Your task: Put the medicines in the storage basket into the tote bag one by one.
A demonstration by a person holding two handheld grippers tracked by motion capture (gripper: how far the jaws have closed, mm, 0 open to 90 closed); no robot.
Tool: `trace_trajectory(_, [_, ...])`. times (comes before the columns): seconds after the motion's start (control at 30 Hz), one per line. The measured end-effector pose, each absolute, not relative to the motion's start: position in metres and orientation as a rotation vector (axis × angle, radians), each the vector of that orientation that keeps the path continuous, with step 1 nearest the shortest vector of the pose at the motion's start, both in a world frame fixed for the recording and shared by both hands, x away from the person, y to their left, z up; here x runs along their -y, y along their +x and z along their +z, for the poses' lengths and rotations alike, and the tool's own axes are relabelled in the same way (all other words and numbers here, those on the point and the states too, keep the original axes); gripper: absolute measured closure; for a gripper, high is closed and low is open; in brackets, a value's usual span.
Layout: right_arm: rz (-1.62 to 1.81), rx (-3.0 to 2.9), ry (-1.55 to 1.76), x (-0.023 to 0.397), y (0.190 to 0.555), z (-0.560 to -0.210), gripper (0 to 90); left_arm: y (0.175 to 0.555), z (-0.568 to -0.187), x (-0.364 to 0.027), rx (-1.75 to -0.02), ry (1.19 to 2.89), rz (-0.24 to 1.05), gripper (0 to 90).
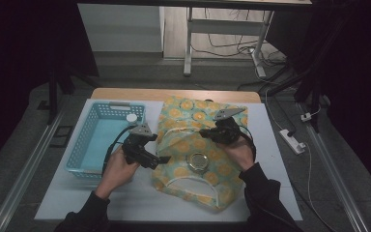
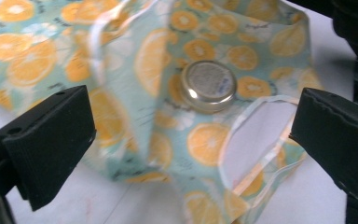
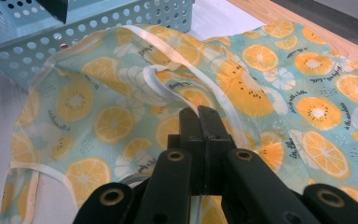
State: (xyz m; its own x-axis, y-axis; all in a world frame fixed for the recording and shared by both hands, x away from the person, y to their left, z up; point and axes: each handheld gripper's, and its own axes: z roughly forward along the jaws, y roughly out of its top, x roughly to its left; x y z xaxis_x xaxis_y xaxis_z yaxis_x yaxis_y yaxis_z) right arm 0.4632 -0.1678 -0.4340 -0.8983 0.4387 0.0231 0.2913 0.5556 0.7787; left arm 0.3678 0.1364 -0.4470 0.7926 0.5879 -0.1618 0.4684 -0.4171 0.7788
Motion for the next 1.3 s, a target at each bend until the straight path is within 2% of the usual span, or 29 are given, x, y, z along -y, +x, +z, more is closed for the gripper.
trace_trajectory(0.23, [1.262, -2.615, 0.619, 0.169, 0.463, -0.434, 90.0, 0.371, -0.448, -0.159, -0.863, 2.076, 0.195, 0.2])
trace_trajectory(0.9, [1.257, -2.618, 0.608, 0.168, 0.463, -0.434, 90.0, 0.383, -0.463, -0.225, -1.161, 2.094, 0.380, 1.0])
trace_trajectory(1.3, [1.255, -2.621, 0.605, 0.167, 0.463, -0.434, 90.0, 0.398, -0.486, -0.242, -1.277, 2.141, 0.342, 0.3])
